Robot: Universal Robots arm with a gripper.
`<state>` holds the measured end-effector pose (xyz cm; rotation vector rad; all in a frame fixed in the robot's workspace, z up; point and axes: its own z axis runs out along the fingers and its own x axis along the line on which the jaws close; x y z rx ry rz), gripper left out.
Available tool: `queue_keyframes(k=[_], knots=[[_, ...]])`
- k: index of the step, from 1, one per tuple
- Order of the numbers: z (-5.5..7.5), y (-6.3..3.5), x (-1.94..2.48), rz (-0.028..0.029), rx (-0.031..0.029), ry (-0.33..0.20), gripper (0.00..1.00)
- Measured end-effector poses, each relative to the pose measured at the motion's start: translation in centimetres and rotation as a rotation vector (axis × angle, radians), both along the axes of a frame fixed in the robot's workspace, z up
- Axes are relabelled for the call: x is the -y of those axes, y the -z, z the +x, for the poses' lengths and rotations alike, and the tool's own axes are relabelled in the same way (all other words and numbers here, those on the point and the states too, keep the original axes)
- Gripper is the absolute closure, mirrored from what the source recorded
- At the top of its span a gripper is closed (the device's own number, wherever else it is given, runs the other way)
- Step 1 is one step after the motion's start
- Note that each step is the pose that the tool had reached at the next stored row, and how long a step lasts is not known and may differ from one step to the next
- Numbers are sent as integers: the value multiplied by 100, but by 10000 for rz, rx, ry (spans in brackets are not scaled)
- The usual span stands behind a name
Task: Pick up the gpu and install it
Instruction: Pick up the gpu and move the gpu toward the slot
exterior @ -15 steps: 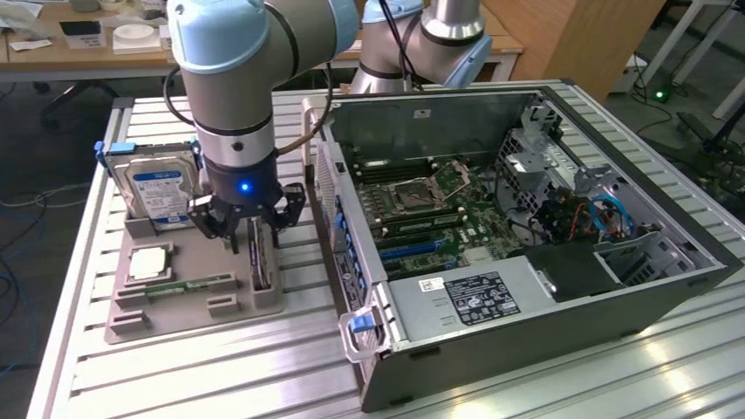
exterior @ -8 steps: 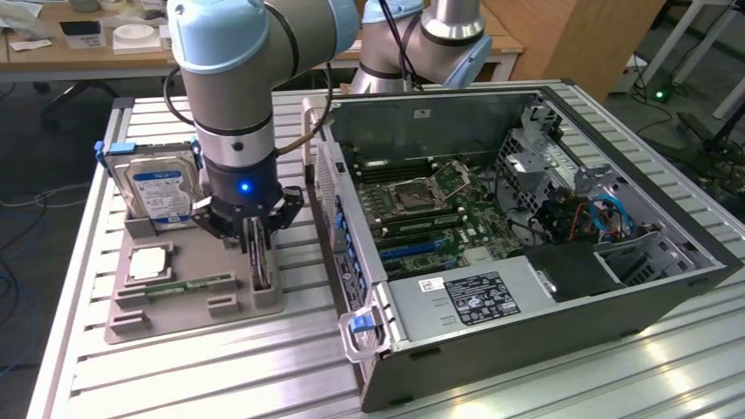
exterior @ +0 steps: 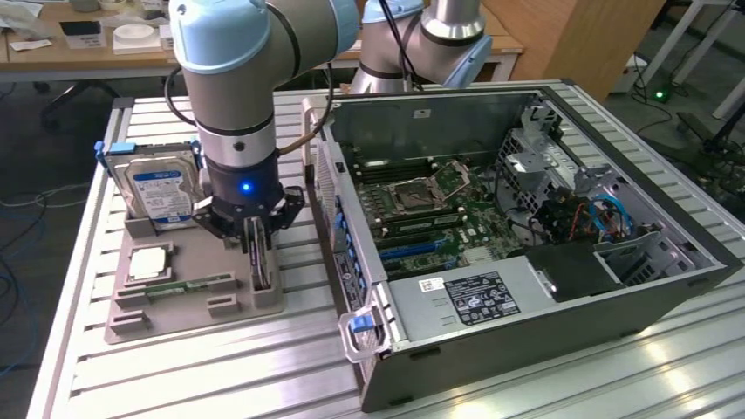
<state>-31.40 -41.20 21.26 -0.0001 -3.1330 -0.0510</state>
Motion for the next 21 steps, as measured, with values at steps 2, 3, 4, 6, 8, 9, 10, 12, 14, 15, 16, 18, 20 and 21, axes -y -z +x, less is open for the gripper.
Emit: queue_keyframes(k=[2,3,4,6,8,9,10,12,14,15,16,18,20,21], knots=[[1,1,0,1,1,-1,62],[1,1,0,0,3,-1,63],[1,1,0,0,2,-1,69],[1,0,0,1,1,-1,69],[1,1,0,1,1,-1,73],[1,0,0,1,1,-1,73],[1,1,0,1,1,-1,73],[1,1,0,1,1,-1,73],[1,1,0,1,2,-1,73],[1,1,0,1,1,0,73],[1,0,0,1,1,-1,73],[1,1,0,1,1,-1,73],[1,-6,0,3,2,-1,73],[1,-24,0,3,3,-1,73]])
